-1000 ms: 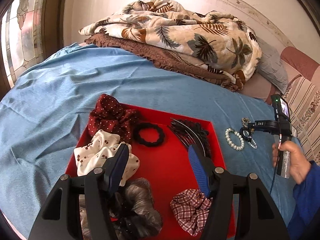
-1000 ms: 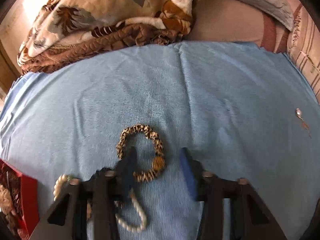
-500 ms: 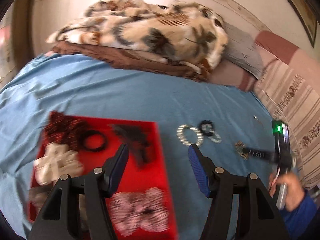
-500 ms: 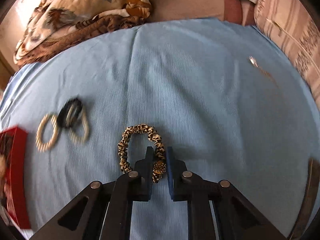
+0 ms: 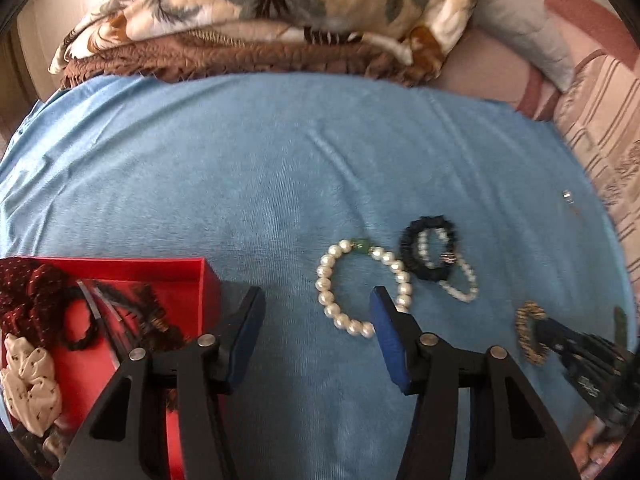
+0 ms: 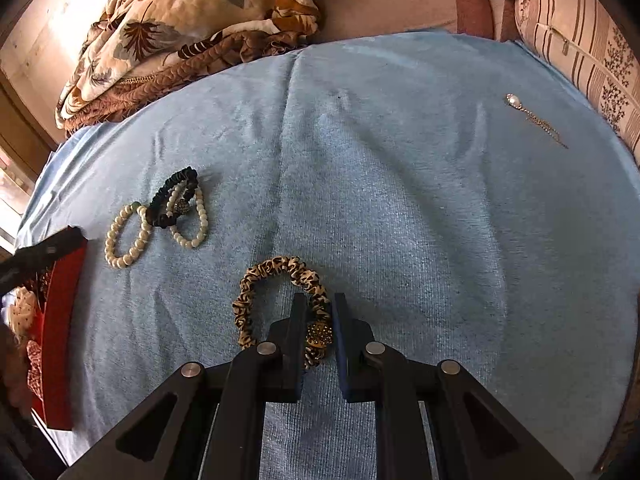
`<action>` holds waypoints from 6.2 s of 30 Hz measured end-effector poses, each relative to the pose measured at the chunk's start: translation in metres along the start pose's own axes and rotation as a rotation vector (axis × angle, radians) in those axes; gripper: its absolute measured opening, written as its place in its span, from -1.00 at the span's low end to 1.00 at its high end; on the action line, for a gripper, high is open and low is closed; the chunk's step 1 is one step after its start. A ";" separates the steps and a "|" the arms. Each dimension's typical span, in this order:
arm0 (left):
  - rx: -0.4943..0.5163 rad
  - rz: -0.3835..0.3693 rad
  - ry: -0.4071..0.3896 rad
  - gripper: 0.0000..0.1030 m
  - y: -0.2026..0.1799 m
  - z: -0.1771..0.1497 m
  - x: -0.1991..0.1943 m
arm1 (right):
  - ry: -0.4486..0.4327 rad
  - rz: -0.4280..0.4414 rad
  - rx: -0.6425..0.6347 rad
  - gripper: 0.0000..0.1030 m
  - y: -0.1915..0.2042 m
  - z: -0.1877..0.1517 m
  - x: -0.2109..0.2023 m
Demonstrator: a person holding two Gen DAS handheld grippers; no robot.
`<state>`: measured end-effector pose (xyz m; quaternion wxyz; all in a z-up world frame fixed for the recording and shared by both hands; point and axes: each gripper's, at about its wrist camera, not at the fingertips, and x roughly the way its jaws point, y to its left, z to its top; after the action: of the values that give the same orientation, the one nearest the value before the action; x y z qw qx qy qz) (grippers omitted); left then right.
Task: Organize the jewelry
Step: 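Grasp leopard-print beaded bracelet with right tool while left tool grasps pearl bracelet, then carry pearl bracelet into red box with left tool while right carries leopard-print bracelet, then open both tools to release the bracelets inside the red box, then move right tool to the black hair tie and cream bead bracelet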
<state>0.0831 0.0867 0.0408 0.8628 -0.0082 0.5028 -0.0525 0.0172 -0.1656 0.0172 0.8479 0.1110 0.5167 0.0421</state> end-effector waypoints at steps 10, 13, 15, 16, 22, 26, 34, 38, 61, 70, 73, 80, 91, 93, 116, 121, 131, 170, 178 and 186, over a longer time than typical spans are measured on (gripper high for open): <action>0.055 0.079 0.031 -0.81 -0.012 0.003 0.028 | 0.000 0.020 0.011 -0.73 0.003 0.004 0.004; 0.045 0.059 0.030 -0.81 -0.014 -0.001 0.021 | -0.009 0.021 0.005 -0.74 0.006 0.005 0.003; 0.036 0.039 0.023 -0.81 -0.015 -0.005 0.012 | -0.014 0.038 0.012 -0.74 0.006 0.004 0.002; 0.027 0.017 0.021 -0.81 -0.014 -0.008 0.006 | -0.014 0.046 0.017 -0.74 0.006 0.004 0.002; 0.043 -0.029 -0.006 -0.81 -0.022 -0.025 -0.021 | -0.019 0.058 0.028 -0.74 0.008 0.001 0.000; 0.054 -0.039 -0.015 -0.81 -0.026 -0.036 -0.031 | -0.022 0.066 0.033 -0.74 0.010 -0.003 -0.002; 0.043 -0.060 -0.009 -0.81 -0.022 -0.057 -0.043 | -0.038 0.074 0.043 -0.74 0.010 -0.007 -0.008; 0.049 -0.064 -0.041 -0.81 -0.021 -0.065 -0.060 | -0.061 0.086 0.040 -0.74 0.012 -0.006 -0.014; 0.061 -0.110 -0.259 -0.81 -0.020 -0.109 -0.185 | -0.230 0.175 0.004 -0.74 0.038 -0.029 -0.072; -0.014 -0.090 -0.299 -0.81 0.010 -0.124 -0.213 | -0.235 0.198 -0.006 -0.74 0.046 -0.048 -0.081; -0.045 -0.073 -0.313 -0.81 0.026 -0.129 -0.222 | -0.231 0.200 -0.005 -0.74 0.049 -0.055 -0.082; -0.085 -0.014 -0.349 -0.81 0.061 -0.140 -0.242 | -0.203 0.188 -0.012 -0.74 0.054 -0.072 -0.078; -0.157 -0.013 -0.332 -0.81 0.115 -0.135 -0.234 | -0.190 0.135 -0.049 -0.74 0.069 -0.102 -0.077; -0.157 -0.027 -0.328 -0.81 0.119 -0.133 -0.230 | -0.194 0.127 -0.053 -0.74 0.070 -0.107 -0.080; -0.255 -0.089 -0.140 -0.81 0.167 -0.146 -0.130 | -0.130 0.279 -0.228 -0.74 0.202 -0.059 -0.095; -0.303 -0.117 -0.115 -0.81 0.183 -0.151 -0.122 | -0.084 0.318 -0.323 -0.74 0.270 -0.036 -0.070; -0.323 -0.160 -0.117 -0.81 0.193 -0.155 -0.126 | 0.056 0.205 -0.446 -0.74 0.355 -0.035 0.022; -0.179 0.183 -0.338 0.25 0.161 -0.159 -0.161 | -0.049 0.012 -0.321 0.13 0.181 -0.078 -0.054; -0.183 0.193 -0.330 0.25 0.157 -0.161 -0.157 | -0.038 -0.016 -0.257 0.13 0.146 -0.074 -0.046; -0.157 0.189 -0.362 0.25 0.143 -0.163 -0.159 | -0.048 -0.061 -0.182 0.13 0.128 -0.011 -0.010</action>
<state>-0.1241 0.2512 0.0883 0.9367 -0.0376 0.3408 0.0702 0.0086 -0.0414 0.0510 0.8675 0.0187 0.4933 0.0602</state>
